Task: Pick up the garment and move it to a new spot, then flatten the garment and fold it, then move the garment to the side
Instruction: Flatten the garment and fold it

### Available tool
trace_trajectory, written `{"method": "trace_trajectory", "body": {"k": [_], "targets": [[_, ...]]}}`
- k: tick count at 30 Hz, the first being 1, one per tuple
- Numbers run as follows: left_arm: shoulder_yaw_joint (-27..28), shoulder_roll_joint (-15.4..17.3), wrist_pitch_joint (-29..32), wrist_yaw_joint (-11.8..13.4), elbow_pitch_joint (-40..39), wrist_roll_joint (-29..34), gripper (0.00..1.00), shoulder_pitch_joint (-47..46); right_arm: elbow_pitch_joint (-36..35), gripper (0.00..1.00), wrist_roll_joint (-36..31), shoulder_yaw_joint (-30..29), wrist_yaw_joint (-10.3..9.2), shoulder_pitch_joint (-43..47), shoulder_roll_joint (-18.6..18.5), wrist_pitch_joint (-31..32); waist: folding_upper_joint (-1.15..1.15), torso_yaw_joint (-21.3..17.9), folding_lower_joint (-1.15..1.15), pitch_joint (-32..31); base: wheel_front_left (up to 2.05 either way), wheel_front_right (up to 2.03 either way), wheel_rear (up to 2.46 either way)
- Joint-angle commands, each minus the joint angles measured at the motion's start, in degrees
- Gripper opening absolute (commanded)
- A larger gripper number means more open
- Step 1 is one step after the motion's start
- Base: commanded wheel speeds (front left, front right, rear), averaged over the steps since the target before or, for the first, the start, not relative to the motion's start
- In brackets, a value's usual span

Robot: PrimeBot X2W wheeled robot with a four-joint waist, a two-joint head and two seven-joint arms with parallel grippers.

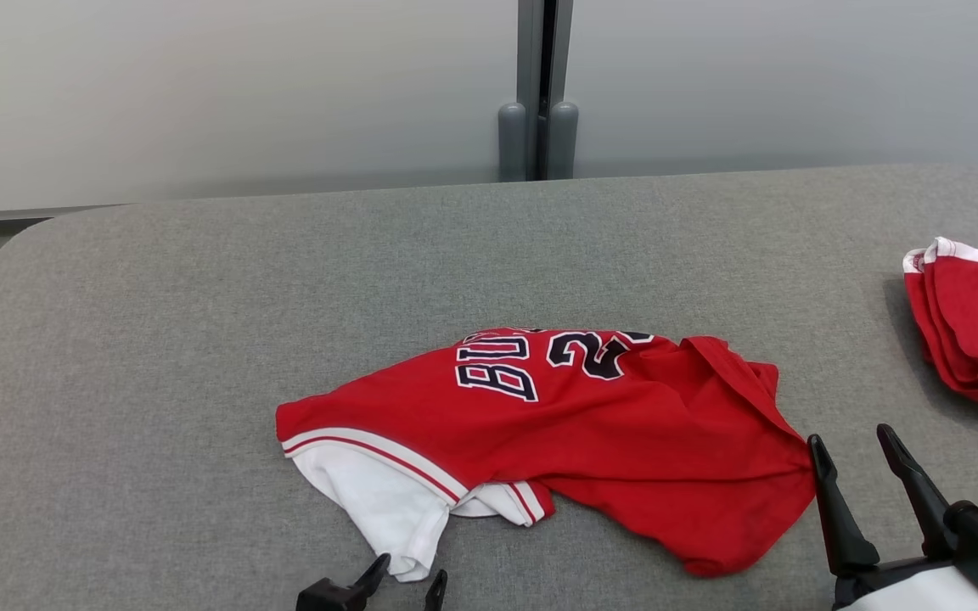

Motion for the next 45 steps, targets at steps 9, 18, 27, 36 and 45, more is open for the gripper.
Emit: {"method": "trace_trajectory", "body": {"k": [9, 18, 27, 36, 45], "targets": [[0.04, -0.32, -1.66, 0.80, 6.40, -0.66, 0.00, -4.71, 2.22, 1.00, 0.88, -1.96, -0.02, -0.52, 0.82, -1.16, 0.00, -0.93, 0.00, 1.62, 0.00, 0.00, 0.00], [0.35, -0.12, -3.73, 0.90, 7.72, -1.13, 0.00, -7.38, 15.09, 1.00, 3.01, -3.33, -0.02, -3.69, -1.55, -1.12, 0.00, 0.26, 0.00, 3.17, 0.00, 0.00, 0.00], [0.29, -0.27, -5.24, 0.98, 7.18, -1.36, 0.00, -9.74, 27.08, 0.50, 7.26, 1.86, -0.02, -12.06, -3.05, -2.72, 0.00, 2.17, 0.00, 5.89, 0.00, 0.00, 0.00], [1.98, 0.50, -6.61, 2.33, 0.08, 0.06, 0.00, -10.85, 24.26, 0.00, 9.71, 3.31, -0.02, -12.24, -4.49, -6.36, 0.00, 3.24, 0.00, 6.19, 0.00, 0.00, 0.00], [6.88, 5.51, -6.66, 4.67, -19.03, 4.03, 0.00, -12.75, 9.06, 0.00, 9.56, 0.65, -0.02, -13.78, -5.09, -3.49, 0.00, 1.61, 0.00, 1.73, 0.00, 0.00, 0.00]]}}
